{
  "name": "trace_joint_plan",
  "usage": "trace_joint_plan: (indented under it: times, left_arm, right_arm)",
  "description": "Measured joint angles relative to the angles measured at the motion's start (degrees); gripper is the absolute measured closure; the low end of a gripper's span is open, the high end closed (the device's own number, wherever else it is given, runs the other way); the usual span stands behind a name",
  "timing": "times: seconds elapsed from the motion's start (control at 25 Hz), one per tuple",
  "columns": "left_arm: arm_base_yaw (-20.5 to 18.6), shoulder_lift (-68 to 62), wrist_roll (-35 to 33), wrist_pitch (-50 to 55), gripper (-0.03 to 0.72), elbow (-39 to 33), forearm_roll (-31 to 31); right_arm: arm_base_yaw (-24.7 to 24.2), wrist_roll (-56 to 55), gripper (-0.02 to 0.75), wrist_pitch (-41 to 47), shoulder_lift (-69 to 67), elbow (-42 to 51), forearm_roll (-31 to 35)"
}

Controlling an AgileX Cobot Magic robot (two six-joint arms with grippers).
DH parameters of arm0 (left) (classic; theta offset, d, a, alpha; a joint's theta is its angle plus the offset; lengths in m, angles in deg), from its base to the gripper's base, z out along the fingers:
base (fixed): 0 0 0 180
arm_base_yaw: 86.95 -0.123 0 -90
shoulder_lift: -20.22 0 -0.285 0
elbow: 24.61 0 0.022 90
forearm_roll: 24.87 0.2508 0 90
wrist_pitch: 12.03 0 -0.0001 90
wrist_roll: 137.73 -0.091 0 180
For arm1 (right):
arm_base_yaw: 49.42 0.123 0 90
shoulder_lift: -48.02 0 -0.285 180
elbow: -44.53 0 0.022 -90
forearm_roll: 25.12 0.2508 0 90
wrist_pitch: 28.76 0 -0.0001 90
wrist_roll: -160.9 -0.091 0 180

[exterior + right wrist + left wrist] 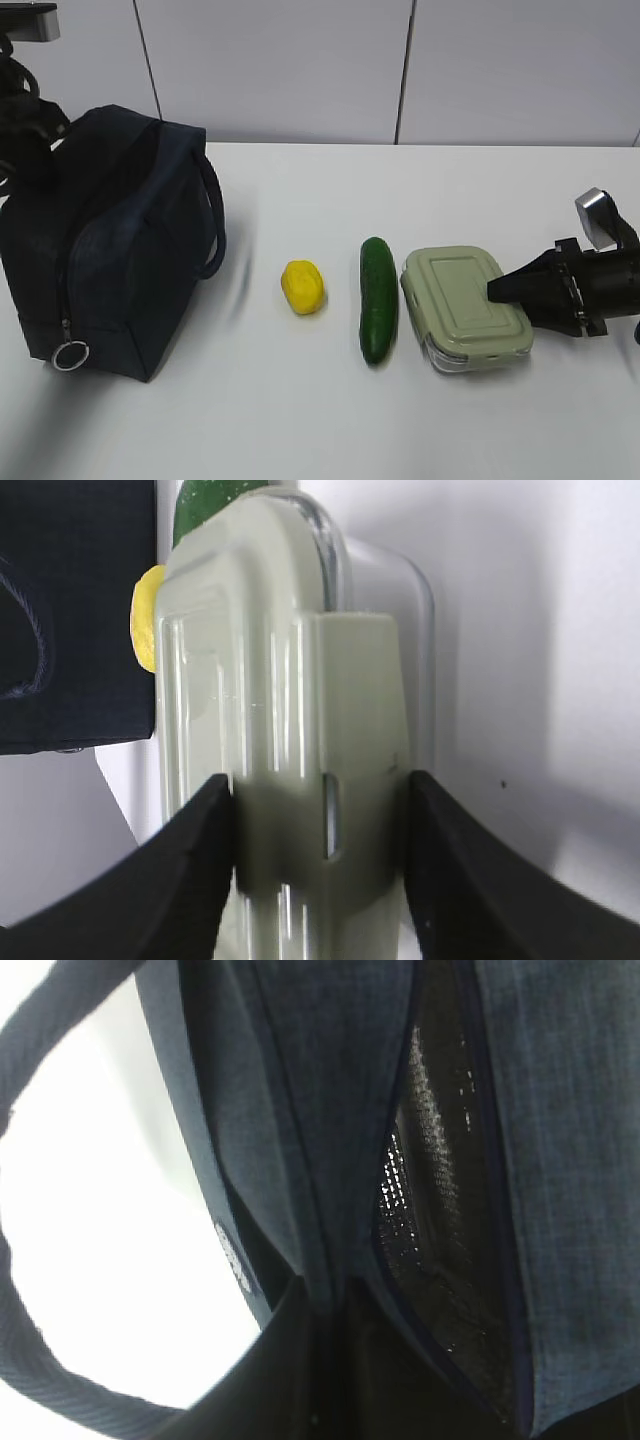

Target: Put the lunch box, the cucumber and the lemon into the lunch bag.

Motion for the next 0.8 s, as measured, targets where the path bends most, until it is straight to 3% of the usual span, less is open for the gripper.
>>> trace_joint_plan:
  times: [0.4,0.8]
  left_arm:
    - [0.0,0.0,-0.09,0.1,0.685,0.0,0.72]
    - [0.0,0.0,-0.09,0.1,0.685,0.0,0.94]
  right_arm:
    - [3.76,-0.75,0.346,-0.51,0.0,0.0,0.73]
    - [4.06,-2.59,0.351,-1.57,5.51,-0.48,0.76]
